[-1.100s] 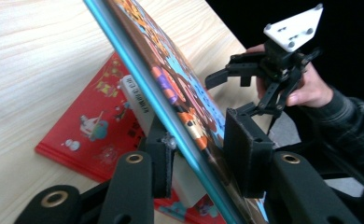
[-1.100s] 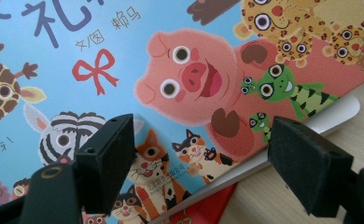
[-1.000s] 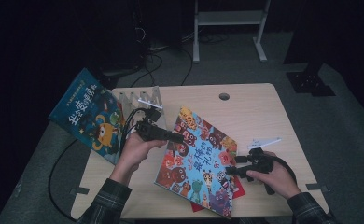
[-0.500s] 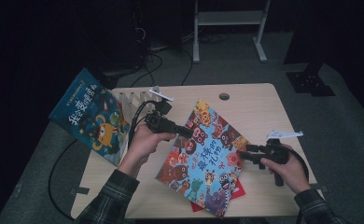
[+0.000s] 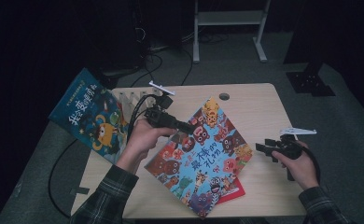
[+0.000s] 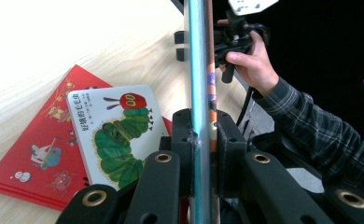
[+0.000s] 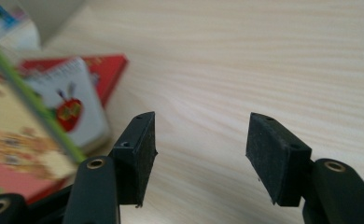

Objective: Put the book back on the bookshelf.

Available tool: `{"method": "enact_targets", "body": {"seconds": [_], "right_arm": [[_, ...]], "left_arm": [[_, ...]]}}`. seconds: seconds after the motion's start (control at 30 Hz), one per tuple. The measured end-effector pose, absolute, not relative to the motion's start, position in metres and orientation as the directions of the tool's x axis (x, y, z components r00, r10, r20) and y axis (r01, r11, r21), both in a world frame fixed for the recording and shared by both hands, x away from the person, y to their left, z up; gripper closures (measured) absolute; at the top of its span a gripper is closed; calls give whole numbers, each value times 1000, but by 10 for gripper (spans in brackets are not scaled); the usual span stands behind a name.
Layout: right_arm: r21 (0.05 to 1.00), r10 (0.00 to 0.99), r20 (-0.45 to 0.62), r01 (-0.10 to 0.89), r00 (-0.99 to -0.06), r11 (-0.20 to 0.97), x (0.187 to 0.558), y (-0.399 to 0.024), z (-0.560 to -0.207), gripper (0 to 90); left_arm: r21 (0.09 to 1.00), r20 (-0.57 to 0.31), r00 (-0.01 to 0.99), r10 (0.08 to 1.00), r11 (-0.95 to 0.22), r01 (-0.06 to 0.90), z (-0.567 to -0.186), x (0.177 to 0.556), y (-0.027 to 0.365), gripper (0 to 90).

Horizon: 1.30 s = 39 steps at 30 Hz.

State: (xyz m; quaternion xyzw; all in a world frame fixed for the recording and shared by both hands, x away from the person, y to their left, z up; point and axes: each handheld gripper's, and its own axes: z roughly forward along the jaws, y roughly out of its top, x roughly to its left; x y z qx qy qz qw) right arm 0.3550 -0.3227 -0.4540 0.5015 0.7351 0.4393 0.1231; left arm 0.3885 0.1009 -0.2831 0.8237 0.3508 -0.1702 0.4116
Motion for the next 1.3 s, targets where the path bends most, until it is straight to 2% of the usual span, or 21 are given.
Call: {"method": "enact_targets", "body": {"seconds": [0.33,0.57,0.8,0.97,1.3], "right_arm": [[727,859,156,646,-488,235,364,-307,-467,410],[715,865,147,656,-479,242,369,-305,-471,407],[727,887,87,637,-454,255,377,-304,-474,381],[732,906,0,617,-424,289,384,-304,-482,327],[740,916,15,621,-402,260,393,-301,-486,158]], "left_arm": [[599,-473,758,449,-467,650,-248,373,92,810],[624,-342,796,499,-513,589,-222,366,93,811],[648,-339,784,520,-475,595,-210,369,114,810],[655,-328,763,557,-448,608,-207,371,131,810],[671,-339,703,625,-363,646,-202,370,179,809]]}}
